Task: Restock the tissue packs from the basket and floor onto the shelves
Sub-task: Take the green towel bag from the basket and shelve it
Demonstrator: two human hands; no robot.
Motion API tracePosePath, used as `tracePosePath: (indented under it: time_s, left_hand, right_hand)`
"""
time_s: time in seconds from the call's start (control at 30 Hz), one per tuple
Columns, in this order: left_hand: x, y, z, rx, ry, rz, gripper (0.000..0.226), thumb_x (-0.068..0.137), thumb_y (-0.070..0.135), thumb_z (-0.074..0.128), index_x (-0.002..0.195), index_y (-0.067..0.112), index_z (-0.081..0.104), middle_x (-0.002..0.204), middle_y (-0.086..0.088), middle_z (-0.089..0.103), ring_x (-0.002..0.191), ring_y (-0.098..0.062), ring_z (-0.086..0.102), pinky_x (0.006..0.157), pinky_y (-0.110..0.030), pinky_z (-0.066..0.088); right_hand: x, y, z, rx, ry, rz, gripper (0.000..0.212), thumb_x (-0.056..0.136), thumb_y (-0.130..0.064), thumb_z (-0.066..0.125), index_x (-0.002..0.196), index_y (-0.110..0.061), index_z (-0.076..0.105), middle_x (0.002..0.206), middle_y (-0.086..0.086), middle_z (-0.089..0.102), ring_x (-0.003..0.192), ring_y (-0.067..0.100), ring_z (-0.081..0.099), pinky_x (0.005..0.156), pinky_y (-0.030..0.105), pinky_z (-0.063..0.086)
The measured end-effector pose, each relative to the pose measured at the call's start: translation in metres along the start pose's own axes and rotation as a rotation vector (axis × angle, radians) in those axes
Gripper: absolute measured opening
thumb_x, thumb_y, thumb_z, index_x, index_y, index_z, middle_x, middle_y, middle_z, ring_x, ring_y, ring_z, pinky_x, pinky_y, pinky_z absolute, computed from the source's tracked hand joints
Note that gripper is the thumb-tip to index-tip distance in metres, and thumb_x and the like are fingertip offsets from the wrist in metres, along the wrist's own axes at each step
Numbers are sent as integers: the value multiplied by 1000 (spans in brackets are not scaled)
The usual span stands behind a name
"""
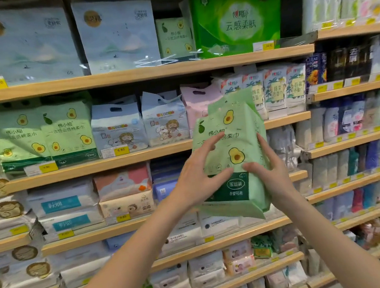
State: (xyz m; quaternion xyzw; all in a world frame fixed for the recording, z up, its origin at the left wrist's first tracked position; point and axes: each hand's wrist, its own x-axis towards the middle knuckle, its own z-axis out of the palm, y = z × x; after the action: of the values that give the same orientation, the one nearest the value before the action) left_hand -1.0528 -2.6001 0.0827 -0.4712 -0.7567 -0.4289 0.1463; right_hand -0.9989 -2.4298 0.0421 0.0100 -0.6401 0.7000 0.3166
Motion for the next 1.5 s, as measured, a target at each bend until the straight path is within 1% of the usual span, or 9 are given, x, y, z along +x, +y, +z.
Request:
tracePosePath:
  time_s: [0.23, 0.43, 0.57, 0.73, 0.97, 1.13, 1.23, 1.33, 1.5]
  left_hand:
    - [21, -20, -7, -279, -8, -219, 73, 68, 46, 71, 119, 69, 24, 139, 29, 29, 131, -4, 32, 103, -34, 37]
    - [47, -31, -1, -478, -67, -202, 78, 77, 27, 72, 126, 61, 21, 131, 19, 49, 118, -5, 53, 83, -24, 53]
    - [67, -48, -7, -426, -62, -163, 84, 78, 24, 67, 135, 55, 13, 125, 35, 42, 111, 6, 54, 84, -23, 53]
    - [106, -70, -22, -429, -14, -97, 85, 82, 8, 64, 135, 54, 15, 134, 22, 37, 108, 7, 56, 76, -17, 52]
    - [170, -86, -69, -377, 122, 64, 99, 66, 26, 78, 135, 61, 17, 143, 22, 33, 123, -5, 49, 90, -33, 52]
    - [208, -81, -109, -282, 177, 167, 101, 72, 11, 75, 140, 54, 13, 134, 29, 35, 115, 4, 52, 84, -27, 55]
    - [229, -76, -130, -196, 192, 228, 101, 73, 10, 74, 141, 50, 11, 128, 35, 32, 112, 13, 49, 80, -17, 53]
    - [251, -67, -146, -67, 252, 308, 101, 73, 11, 75, 142, 44, 10, 127, 38, 29, 116, 16, 44, 88, -15, 48]
    - [298, -64, -159, 50, 299, 427, 100, 76, 10, 73, 147, 32, 5, 130, 33, 31, 122, 9, 44, 95, -20, 47]
  right_hand:
    - [33, -12, -48, 143, -150, 46, 88, 59, -14, 72, 137, -35, 38, 119, 12, 62, 83, 24, 69, 58, 32, 56]
    - [66, -11, -50, 266, -250, 35, 80, 56, -21, 66, 132, -22, 43, 111, 13, 65, 89, 30, 68, 63, 38, 58]
    - [96, -10, -45, 222, -299, 22, 83, 54, -24, 67, 133, -25, 41, 105, 8, 69, 86, 28, 69, 61, 35, 58]
    - [152, -32, -30, 0, -357, -34, 96, 50, -33, 70, 138, -35, 31, 115, 9, 61, 81, 23, 70, 59, 31, 56]
    - [227, -101, 7, -311, -506, -290, 87, 66, -27, 71, 138, -47, 27, 126, -7, 59, 103, 18, 65, 71, 29, 56]
    - [260, -139, 25, -471, -529, -360, 86, 70, -29, 70, 139, -49, 22, 127, -16, 56, 102, 9, 65, 69, 27, 57]
    - [279, -158, 34, -594, -514, -460, 84, 71, -34, 69, 138, -51, 22, 136, -20, 47, 104, -1, 61, 80, 27, 57]
    - [297, -176, 39, -663, -503, -525, 85, 70, -42, 73, 135, -56, 22, 141, -14, 43, 108, -5, 58, 86, 35, 55]
    - [332, -197, 46, -634, -437, -623, 83, 69, -32, 69, 138, -50, 25, 122, -17, 57, 95, -8, 63, 62, 18, 55]
